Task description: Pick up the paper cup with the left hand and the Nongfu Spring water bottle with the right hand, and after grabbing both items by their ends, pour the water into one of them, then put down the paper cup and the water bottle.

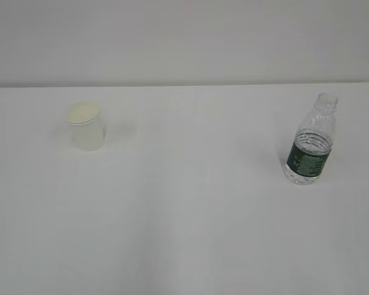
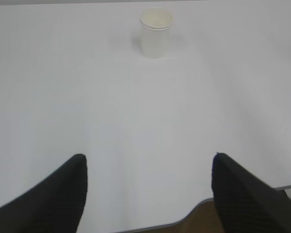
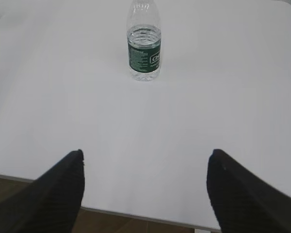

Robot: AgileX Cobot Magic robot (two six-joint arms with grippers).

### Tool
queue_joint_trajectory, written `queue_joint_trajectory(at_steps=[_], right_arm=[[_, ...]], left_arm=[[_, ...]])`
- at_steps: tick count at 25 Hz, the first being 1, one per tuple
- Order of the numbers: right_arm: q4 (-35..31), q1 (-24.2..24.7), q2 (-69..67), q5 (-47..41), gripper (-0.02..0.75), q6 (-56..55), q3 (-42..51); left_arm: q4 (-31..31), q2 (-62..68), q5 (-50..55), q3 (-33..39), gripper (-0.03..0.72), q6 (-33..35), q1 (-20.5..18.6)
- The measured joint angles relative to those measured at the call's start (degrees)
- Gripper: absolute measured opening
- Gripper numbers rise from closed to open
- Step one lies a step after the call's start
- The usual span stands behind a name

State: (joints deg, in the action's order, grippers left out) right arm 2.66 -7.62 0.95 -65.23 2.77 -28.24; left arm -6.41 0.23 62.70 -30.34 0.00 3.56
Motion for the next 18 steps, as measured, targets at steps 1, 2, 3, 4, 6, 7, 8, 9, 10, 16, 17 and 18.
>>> queue_joint_trajectory(at_steps=[1, 2, 3, 4, 6, 7, 8, 9, 10, 16, 17, 18], right_arm=[[0.00, 0.00, 0.00, 0.00, 0.588, 0.00, 0.00], [0.00, 0.00, 0.00, 0.00, 0.588, 0.00, 0.00], [0.00, 0.00, 0.00, 0.00, 0.588, 0.00, 0.00], [0.00, 0.00, 0.00, 0.00, 0.588, 0.00, 0.00], [0.00, 0.00, 0.00, 0.00, 0.588, 0.00, 0.00], [0.00, 0.00, 0.00, 0.00, 0.588, 0.00, 0.00], [0.00, 0.00, 0.00, 0.00, 0.588, 0.00, 0.00], [0.00, 0.00, 0.00, 0.00, 0.588, 0.00, 0.00], [0.00, 0.00, 0.00, 0.00, 0.588, 0.00, 0.00], [0.00, 0.00, 0.00, 0.00, 0.588, 0.00, 0.00], [0.00, 0.00, 0.00, 0.00, 0.588, 0.00, 0.00], [0.00, 0.00, 0.00, 0.00, 0.588, 0.00, 0.00]], left_arm=[[0.00, 0.00, 0.00, 0.00, 0.570, 0.00, 0.00], [0.00, 0.00, 0.00, 0.00, 0.570, 0.00, 0.00], [0.00, 0.00, 0.00, 0.00, 0.570, 0.00, 0.00], [0.00, 0.00, 0.00, 0.00, 0.570, 0.00, 0.00], [0.00, 0.00, 0.00, 0.00, 0.568, 0.00, 0.00], [0.00, 0.00, 0.00, 0.00, 0.568, 0.00, 0.00], [0.00, 0.00, 0.00, 0.00, 0.568, 0.00, 0.00], [0.00, 0.00, 0.00, 0.00, 0.568, 0.00, 0.00], [0.00, 0.00, 0.00, 0.00, 0.568, 0.00, 0.00], [0.00, 0.00, 0.00, 0.00, 0.568, 0.00, 0.00], [0.00, 0.00, 0.00, 0.00, 0.568, 0.00, 0.00], [0.00, 0.00, 0.00, 0.00, 0.568, 0.00, 0.00]])
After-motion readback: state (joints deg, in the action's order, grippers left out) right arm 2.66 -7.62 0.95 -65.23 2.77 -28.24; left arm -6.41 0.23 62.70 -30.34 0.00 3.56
